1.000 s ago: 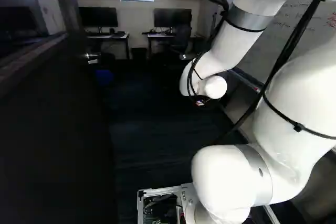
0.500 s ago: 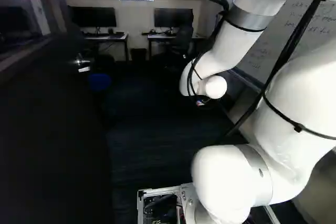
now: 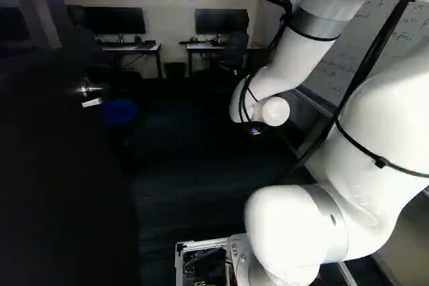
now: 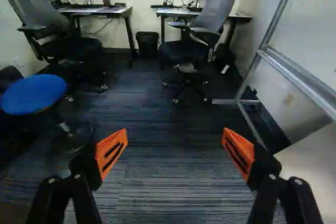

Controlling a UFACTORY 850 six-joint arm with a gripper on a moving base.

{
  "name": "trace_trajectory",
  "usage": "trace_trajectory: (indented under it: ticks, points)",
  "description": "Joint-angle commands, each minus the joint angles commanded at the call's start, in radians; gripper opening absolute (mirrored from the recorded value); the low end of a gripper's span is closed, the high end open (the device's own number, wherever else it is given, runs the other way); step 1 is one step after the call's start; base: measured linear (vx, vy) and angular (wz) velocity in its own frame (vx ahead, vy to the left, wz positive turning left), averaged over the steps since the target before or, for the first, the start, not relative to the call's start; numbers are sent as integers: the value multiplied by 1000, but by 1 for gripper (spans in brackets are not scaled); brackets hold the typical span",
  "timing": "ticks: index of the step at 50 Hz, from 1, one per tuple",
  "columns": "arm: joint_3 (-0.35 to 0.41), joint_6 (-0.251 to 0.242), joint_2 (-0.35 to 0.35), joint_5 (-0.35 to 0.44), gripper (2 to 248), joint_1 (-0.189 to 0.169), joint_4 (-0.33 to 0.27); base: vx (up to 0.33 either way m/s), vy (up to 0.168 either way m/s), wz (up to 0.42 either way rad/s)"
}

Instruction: Open the door and move inside

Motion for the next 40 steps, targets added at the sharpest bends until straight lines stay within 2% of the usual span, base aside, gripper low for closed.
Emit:
trace_trajectory:
  ticks: [40]
  points:
    - [0,0,0,0,247,0,0,215,4,-27]
